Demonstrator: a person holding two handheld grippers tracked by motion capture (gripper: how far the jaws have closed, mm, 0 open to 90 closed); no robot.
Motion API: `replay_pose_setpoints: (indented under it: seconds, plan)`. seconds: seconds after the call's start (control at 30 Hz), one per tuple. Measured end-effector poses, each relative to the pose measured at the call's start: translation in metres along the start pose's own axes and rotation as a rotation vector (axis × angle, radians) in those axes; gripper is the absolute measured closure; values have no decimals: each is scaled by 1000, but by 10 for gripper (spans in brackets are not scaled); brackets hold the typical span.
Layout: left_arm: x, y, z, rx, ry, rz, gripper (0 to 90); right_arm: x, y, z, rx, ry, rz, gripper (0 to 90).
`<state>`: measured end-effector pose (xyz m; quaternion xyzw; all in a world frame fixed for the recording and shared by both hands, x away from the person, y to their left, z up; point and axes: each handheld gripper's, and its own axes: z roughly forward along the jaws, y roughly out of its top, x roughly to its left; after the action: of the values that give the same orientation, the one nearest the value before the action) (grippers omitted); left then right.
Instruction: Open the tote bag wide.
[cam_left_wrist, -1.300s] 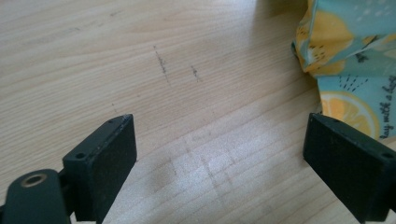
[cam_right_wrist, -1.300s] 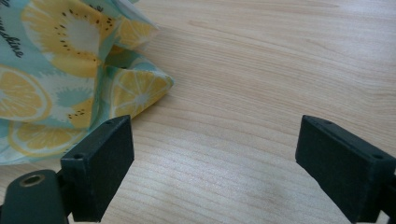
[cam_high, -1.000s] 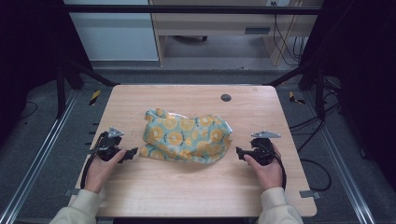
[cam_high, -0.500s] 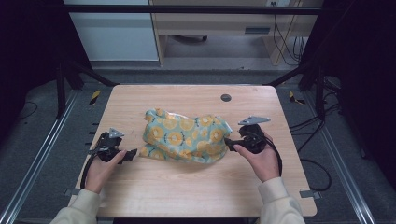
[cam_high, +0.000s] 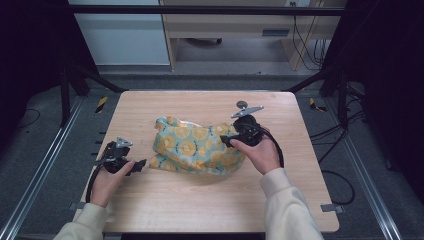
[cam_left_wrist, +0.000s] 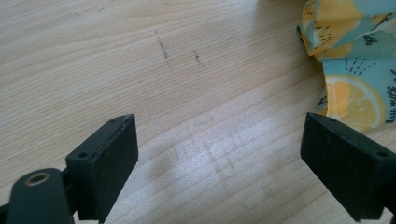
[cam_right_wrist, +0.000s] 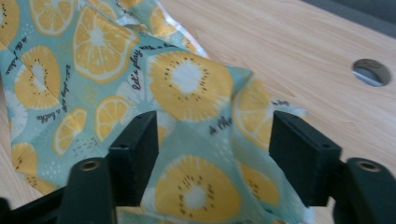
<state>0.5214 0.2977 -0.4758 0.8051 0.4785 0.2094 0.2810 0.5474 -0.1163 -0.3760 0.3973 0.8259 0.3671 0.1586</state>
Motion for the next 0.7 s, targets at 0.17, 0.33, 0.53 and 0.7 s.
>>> replay_pose_setpoints:
  seconds: [0.17, 0.33, 0.53, 0.7]
  plan:
    - [0, 0, -1, -5, 4, -1, 112, 2, 2, 12, 27, 26, -19, 607]
    - [1, 0, -1, -2, 4, 0, 115, 6, 2, 6, -9, 49, -40, 869]
    - [0, 0, -1, 1, 5, 2, 117, 11, -7, -14, -109, 98, -38, 900]
    - [-1, 0, -1, 8, 7, 9, 117, 18, -18, -30, -183, 123, -46, 900]
